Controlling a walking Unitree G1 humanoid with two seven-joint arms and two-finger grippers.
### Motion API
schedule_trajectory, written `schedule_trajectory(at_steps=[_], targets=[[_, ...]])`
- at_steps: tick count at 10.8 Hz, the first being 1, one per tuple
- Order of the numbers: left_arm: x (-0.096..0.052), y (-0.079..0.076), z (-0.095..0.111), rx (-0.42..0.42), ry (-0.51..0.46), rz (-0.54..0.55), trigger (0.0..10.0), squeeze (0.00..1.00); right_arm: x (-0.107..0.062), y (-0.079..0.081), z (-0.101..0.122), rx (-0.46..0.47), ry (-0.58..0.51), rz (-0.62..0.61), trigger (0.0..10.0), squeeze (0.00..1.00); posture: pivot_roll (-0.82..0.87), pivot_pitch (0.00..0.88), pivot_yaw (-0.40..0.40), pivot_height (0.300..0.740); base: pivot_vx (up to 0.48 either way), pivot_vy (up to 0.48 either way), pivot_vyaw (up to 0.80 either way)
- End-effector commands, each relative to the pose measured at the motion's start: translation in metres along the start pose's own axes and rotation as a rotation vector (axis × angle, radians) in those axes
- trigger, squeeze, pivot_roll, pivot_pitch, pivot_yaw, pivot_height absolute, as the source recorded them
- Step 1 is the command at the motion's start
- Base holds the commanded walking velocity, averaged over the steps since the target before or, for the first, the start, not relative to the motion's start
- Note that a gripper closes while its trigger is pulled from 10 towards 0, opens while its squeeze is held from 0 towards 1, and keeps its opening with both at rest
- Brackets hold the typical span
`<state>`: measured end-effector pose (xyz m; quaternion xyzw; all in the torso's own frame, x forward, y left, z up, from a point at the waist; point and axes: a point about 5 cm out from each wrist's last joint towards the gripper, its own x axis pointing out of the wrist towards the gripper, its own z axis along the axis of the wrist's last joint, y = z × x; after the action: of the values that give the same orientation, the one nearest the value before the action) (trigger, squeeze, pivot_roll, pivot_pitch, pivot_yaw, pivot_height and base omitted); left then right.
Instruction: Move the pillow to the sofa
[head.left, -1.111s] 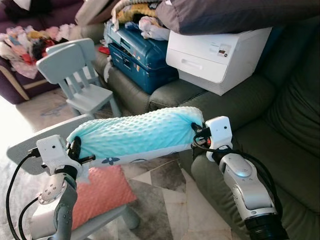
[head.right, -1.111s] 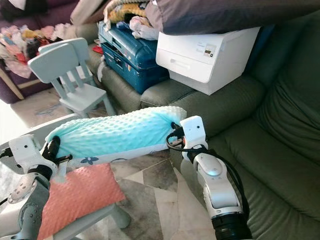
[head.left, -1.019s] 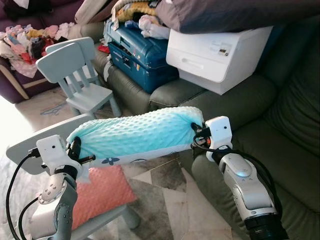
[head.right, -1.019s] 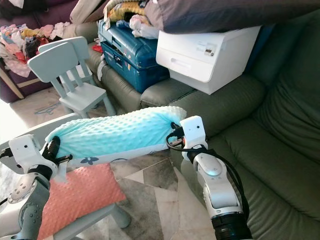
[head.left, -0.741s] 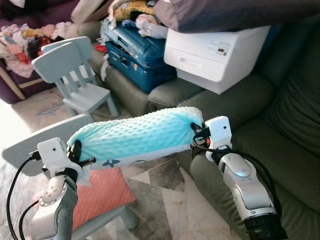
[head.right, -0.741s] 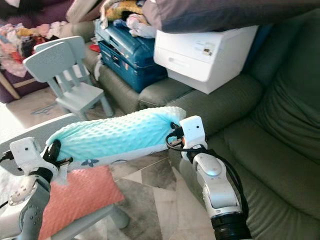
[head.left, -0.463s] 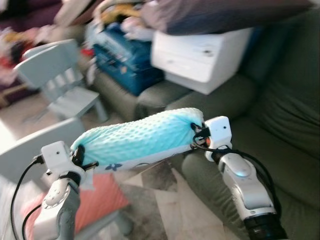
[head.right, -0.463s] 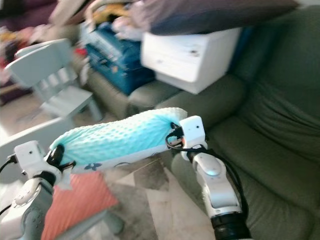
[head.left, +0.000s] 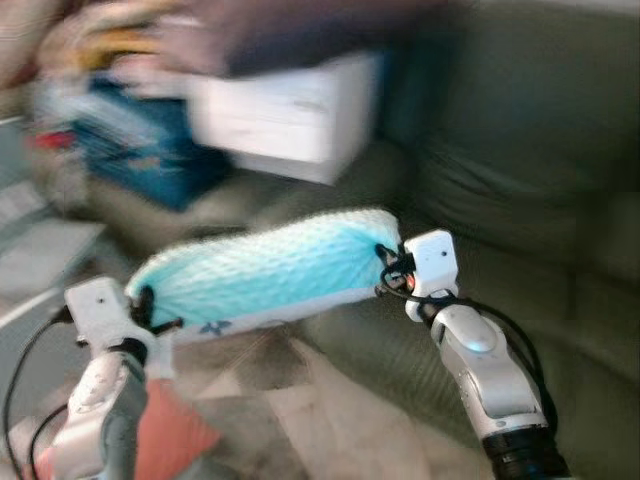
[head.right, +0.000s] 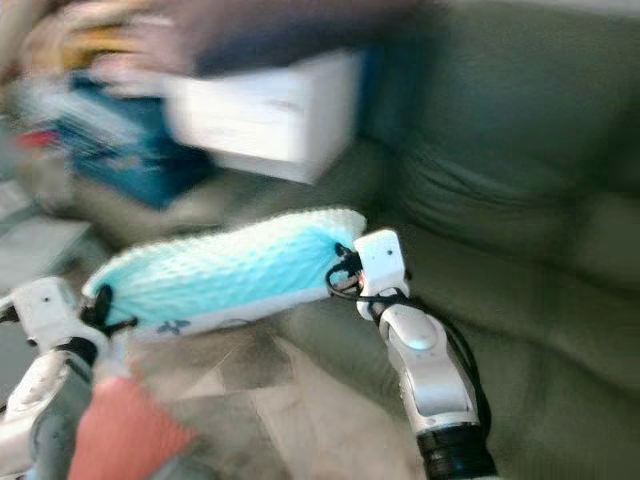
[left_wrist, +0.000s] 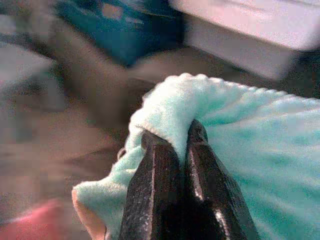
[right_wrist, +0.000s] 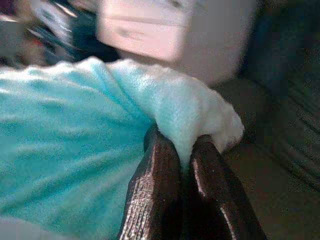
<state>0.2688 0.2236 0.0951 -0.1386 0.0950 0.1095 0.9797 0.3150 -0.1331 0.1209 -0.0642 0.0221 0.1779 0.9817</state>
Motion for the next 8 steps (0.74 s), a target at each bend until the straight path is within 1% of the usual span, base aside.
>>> schedule_trajectory(at_steps=[1,8], targets=[[-0.0013,0.008,0.0016,0.016,-0.002,0.028,10.0,0.0,0.0037,0.0008,0.0102,0.0,-0.036,-0.003,10.0,0.0,-0.2,0.004,0.076,0.74,0.0,0.0,-0.8],[-0.001,0.008,0.0011,0.025,0.0,0.022,10.0,0.0,0.0041,0.0016,0.0102,0.003,-0.031,-0.002,10.0,0.0,-0.2,0.005,0.077,0.74,0.0,0.0,-0.8]])
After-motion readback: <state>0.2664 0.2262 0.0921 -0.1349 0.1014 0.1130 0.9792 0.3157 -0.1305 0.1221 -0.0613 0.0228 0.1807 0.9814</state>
